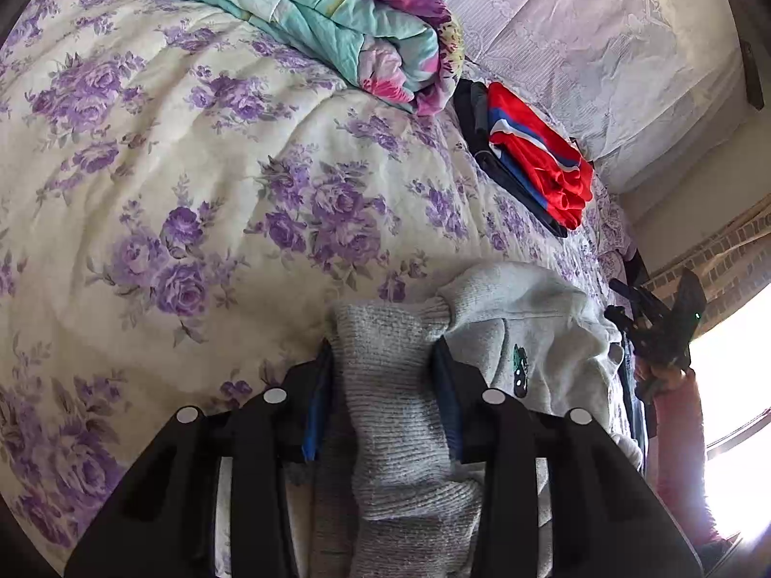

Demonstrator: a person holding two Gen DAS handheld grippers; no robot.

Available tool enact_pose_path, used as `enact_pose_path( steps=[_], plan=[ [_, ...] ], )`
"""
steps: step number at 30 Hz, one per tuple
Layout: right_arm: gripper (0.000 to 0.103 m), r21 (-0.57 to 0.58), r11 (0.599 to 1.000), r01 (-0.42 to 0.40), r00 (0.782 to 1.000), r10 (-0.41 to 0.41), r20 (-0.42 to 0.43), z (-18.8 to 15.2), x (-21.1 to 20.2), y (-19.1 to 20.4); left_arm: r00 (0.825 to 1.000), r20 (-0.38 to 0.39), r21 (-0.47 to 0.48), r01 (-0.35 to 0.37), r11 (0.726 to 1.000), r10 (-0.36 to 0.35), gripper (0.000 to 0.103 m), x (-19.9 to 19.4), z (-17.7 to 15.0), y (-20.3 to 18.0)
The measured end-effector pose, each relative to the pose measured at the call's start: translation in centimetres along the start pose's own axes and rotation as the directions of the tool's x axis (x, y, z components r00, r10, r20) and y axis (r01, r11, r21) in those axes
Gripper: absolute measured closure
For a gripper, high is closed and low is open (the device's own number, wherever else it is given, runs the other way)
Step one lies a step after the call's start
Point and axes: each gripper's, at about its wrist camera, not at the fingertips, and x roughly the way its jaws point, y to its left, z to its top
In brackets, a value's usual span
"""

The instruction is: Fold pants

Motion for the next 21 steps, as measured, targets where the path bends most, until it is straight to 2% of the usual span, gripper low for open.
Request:
enact_pose_path(
  steps=[3, 5, 7, 10, 13, 17, 19, 21],
  plan=[
    [0.025, 0.158, 0.982, -0.101, 0.995, 0.101, 0.007, 1.7, 1.5, -3.7, 1.000, 0.000, -0.014, 0.019, 1.000, -0.019, 0.065, 0.2, 0.1, 0.4],
    [0.038, 0.251, 0.950, -0.184, 0.982, 0.189, 0.004, 1.9, 3.0, -5.3, 1.000, 0.003, -0.010, 0.019, 1.000, -0.019, 0.065, 0.2, 0.2, 0.4],
    [0.044, 0.230, 0.952, -0.200, 0.974, 0.218, -0.055, 1.3, 4.7, -5.1, 1.000, 0.005, -0.010, 0.021, 1.000, -0.021, 0.064, 0.2, 0.2, 0.5],
    [0.045, 0.144, 0.970, -0.197, 0.966, 0.217, -0.139, -0.3, 6.9, -3.9, 1.000, 0.003, -0.010, 0.025, 1.000, -0.025, 0.064, 0.4, 0.4, 0.6],
    [0.046, 0.138, 0.972, -0.189, 0.974, 0.204, -0.099, -1.5, 7.4, -3.3, 1.000, 0.001, -0.005, 0.015, 1.000, -0.015, 0.064, 0.8, 0.9, 0.3],
    [0.077, 0.074, 0.987, -0.140, 0.984, 0.146, -0.098, -1.5, 6.2, -1.4, 1.000, 0.008, -0.007, 0.005, 1.000, -0.005, 0.064, 0.9, 1.4, 0.1],
    [0.085, 0.029, 0.996, -0.083, 0.991, 0.085, -0.105, -1.4, 5.5, -0.3, 1.000, 0.018, 0.008, -0.008, 1.000, 0.008, 0.065, 0.7, 1.5, -0.3],
    [0.088, 0.017, 0.999, -0.040, 0.995, 0.042, -0.093, -1.3, 4.6, 0.2, 0.999, 0.038, 0.039, -0.028, 0.999, 0.026, 0.069, 0.5, 1.5, -1.0]
  ],
)
